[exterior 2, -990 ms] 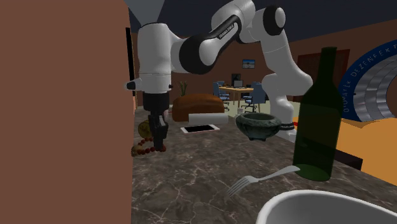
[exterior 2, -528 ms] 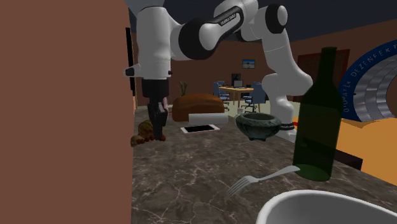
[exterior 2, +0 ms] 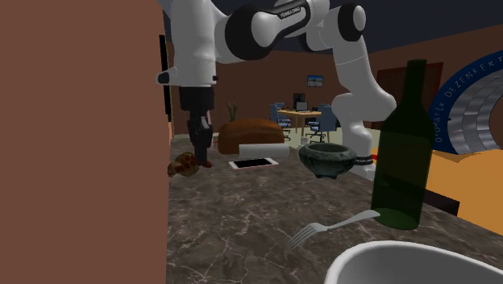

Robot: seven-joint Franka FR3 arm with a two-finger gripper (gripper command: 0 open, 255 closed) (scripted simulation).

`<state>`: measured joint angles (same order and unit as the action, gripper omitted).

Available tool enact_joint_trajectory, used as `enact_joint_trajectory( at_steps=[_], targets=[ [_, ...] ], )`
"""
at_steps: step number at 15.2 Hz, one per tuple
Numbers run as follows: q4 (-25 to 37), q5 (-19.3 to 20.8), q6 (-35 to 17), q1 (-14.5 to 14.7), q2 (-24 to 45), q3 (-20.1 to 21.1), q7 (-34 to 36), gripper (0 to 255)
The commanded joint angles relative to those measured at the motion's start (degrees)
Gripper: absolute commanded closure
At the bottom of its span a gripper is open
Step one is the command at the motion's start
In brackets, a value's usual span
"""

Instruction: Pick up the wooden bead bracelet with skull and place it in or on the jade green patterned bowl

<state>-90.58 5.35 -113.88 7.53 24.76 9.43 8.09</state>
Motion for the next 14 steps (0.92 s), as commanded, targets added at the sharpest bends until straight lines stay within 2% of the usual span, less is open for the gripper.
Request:
enact_joint_trajectory(
  at_steps=[1,14],
  targets=[
    [1.32,-0.15,1.27,-0.05,-1.28,0.1,-0.19,255],
    [9.28,-0.51,10.61,0.01,-2.69,0.44,-0.62,255]
  ],
)
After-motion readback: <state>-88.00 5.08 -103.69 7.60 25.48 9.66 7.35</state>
